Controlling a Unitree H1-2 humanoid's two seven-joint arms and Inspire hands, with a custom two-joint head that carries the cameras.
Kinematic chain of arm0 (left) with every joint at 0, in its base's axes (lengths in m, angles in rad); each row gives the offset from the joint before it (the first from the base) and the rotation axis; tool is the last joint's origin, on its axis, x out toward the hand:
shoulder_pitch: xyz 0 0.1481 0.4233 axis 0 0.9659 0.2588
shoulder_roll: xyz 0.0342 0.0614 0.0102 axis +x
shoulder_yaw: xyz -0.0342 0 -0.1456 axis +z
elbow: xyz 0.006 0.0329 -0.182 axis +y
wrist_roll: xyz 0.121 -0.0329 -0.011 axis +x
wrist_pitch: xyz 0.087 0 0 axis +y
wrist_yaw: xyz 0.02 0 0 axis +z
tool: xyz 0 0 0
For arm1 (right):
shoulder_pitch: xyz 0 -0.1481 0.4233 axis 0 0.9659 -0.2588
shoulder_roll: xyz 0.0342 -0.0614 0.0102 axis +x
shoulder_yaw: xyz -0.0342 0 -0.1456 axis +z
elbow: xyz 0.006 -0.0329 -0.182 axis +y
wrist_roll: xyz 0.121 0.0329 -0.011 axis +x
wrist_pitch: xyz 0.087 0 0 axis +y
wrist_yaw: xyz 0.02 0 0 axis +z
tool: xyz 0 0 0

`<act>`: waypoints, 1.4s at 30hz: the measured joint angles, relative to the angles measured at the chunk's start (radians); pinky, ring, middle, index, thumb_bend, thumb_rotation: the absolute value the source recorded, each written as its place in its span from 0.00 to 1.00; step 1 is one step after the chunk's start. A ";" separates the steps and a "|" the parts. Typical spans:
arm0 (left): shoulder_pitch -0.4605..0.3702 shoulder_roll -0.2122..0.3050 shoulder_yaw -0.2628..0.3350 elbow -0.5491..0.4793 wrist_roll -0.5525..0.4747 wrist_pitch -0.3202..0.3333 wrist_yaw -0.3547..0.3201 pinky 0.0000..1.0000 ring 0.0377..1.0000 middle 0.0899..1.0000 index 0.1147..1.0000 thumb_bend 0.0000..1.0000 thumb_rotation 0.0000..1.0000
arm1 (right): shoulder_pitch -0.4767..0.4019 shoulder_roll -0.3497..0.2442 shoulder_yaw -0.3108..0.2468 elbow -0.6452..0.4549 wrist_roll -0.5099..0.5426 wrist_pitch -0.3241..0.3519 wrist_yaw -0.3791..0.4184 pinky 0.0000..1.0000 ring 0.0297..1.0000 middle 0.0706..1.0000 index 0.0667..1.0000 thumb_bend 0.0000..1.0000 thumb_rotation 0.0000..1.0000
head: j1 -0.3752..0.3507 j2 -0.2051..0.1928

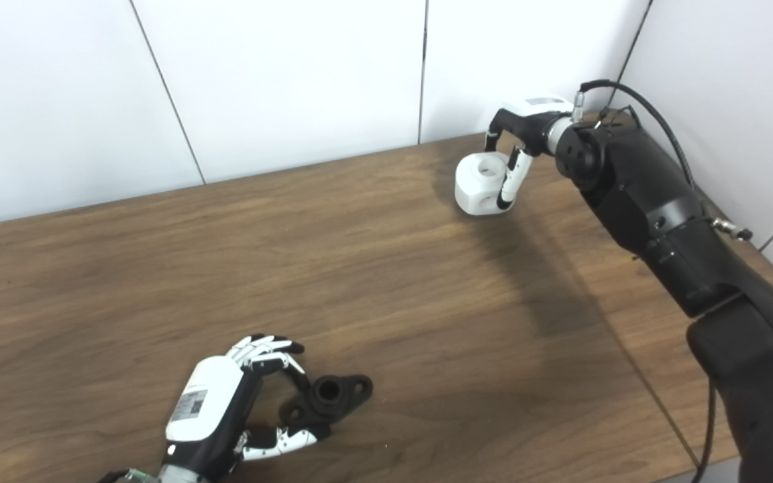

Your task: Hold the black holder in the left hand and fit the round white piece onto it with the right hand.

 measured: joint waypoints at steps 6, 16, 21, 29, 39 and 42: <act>-0.007 -0.010 -0.002 0.009 0.000 0.006 0.000 0.89 0.83 0.75 0.42 0.52 0.05 | 0.009 -0.018 -0.006 -0.176 -0.007 0.025 0.075 1.00 0.97 0.82 0.45 0.52 0.14 | 0.052 0.026; -0.017 -0.021 -0.015 0.035 0.022 0.004 0.028 0.90 0.84 0.76 0.42 0.52 0.05 | 0.025 -0.035 0.012 -0.527 -0.014 0.046 0.299 1.00 0.94 0.81 0.45 0.52 0.14 | 0.143 0.077; -0.018 -0.023 -0.019 0.038 0.029 0.005 0.034 0.90 0.84 0.76 0.42 0.52 0.05 | 0.037 -0.012 0.032 -0.664 -0.016 0.046 0.394 1.00 0.93 0.81 0.45 0.52 0.14 | 0.169 0.118; -0.022 -0.027 -0.020 0.039 0.028 0.013 0.030 0.93 0.85 0.76 0.42 0.52 0.05 | 0.052 0.050 0.051 -0.800 -0.016 0.037 0.477 1.00 0.94 0.81 0.45 0.52 0.14 | 0.206 0.178; -0.045 -0.008 -0.010 0.031 0.006 0.027 -0.011 0.91 0.84 0.76 0.42 0.52 0.06 | 0.082 0.103 0.031 -0.890 0.009 0.054 0.522 1.00 0.94 0.81 0.45 0.52 0.14 | 0.265 0.238; -0.052 0.012 -0.002 0.017 -0.013 0.027 -0.045 0.93 0.85 0.77 0.42 0.52 0.06 | 0.082 0.125 0.024 -0.922 0.020 0.079 0.541 1.00 0.95 0.82 0.45 0.52 0.14 | 0.276 0.249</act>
